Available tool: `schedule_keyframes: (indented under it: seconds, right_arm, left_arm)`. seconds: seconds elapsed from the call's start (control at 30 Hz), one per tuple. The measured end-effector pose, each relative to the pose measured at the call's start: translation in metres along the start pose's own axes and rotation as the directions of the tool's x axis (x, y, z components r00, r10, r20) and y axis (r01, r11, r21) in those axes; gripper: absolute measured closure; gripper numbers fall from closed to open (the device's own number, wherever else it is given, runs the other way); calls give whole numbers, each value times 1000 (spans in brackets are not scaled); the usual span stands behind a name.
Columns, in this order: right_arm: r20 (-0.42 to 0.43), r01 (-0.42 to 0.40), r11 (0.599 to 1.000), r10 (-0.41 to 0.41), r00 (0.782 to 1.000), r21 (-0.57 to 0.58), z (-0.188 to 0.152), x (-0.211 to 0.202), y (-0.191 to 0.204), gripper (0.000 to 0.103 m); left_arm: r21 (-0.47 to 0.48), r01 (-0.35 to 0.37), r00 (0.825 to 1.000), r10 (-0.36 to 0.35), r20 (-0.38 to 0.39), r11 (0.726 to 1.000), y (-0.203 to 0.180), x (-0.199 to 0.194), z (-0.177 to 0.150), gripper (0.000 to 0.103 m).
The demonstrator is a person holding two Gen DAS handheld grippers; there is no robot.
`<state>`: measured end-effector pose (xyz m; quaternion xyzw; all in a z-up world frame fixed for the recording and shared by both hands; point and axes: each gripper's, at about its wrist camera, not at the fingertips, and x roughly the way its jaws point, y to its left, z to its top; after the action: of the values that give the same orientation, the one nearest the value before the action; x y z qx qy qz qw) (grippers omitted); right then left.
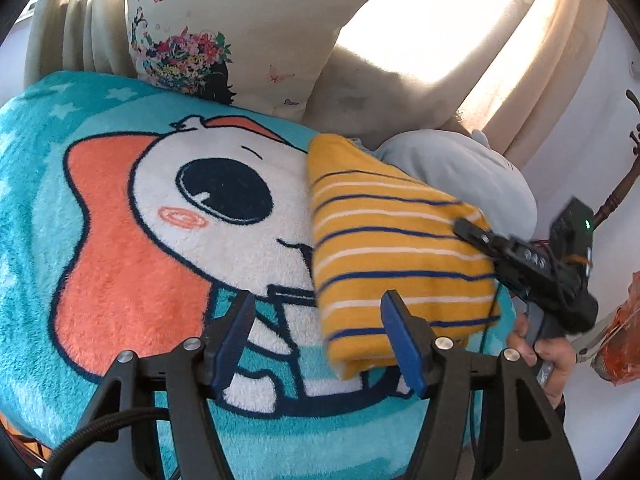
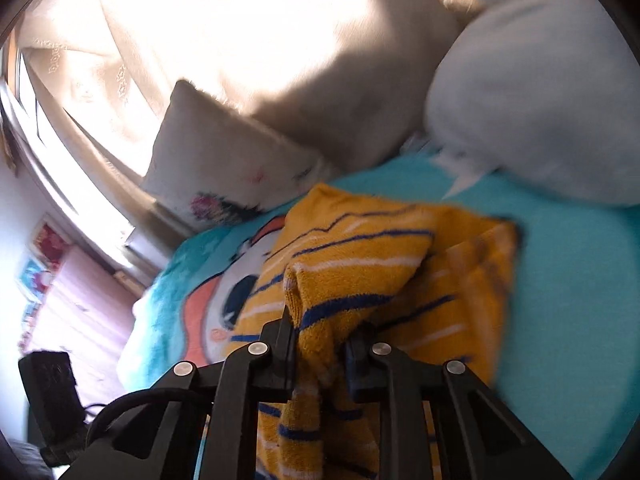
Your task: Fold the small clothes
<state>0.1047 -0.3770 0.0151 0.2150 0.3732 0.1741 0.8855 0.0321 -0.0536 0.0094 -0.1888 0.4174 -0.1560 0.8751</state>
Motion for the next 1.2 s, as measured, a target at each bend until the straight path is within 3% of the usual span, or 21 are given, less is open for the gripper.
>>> schedule_keyframes:
  seconds: [0.1,0.17,0.3,0.4,0.47,0.53,0.63,0.73,0.83,0.87,0.93,1.03,1.17,1.2]
  right_arm:
    - [-41,62,998,-62,997,2,-9,2,-19,83]
    - [-102,97,995,-94,990,25,-18,13,-32,74]
    - [-112,102,992,-93,989,77,-19,10,-44,57]
    - [-53,91,992,-87,995,84,-7,-12,-41,53]
    - [20,85,994,-87,996,73,1,-29,-36,53]
    - [67,21,998,-25,997,61,11,-38,-29,53]
    - [32,-102,991,99,995,88,26,-23,-24,53]
    - [-47,-145,978,154,987,150,33,17,-31,53]
    - [-120,-40,969,71,990,243,29,55,-56,55]
    - [-108,7,970,20,994,242,27,57,-61,62]
    - [-67,70,974,-57,996,214,24,45,-60,62]
    - [-4,113,978,-114,993,174,17,14,-55,52]
    - [10,39,984,-41,999,175,9,-7,-59,30]
    - [-1,26,983,-26,1000,179,7,-7,-60,29]
  left_arm:
    - [-10,28,999,-28,-28,1000,-4,13,4,37]
    - [9,49,997,-49,-53,999,-14,24,8,37]
    - [80,64,995,-57,-85,995,-36,47,17,31]
    - [98,32,988,-17,-151,995,-39,76,16,29]
    - [64,62,975,-46,-217,996,-35,95,8,29]
    - [32,81,963,-71,-258,996,-33,107,-1,29]
    - [62,63,972,-47,-232,996,-38,107,-8,29]
    - [53,63,971,-49,-235,997,-37,106,-9,29]
    - [53,71,973,-58,-224,996,-37,94,-11,29]
    - [66,68,976,-52,-210,995,-38,87,-12,29]
    - [98,57,984,-39,-174,994,-38,73,-11,28]
    - [107,45,992,-32,-119,993,-30,58,-4,21]
    - [24,74,991,-71,-113,997,-9,68,17,17]
    - [4,95,988,-93,-121,996,-5,75,23,16]
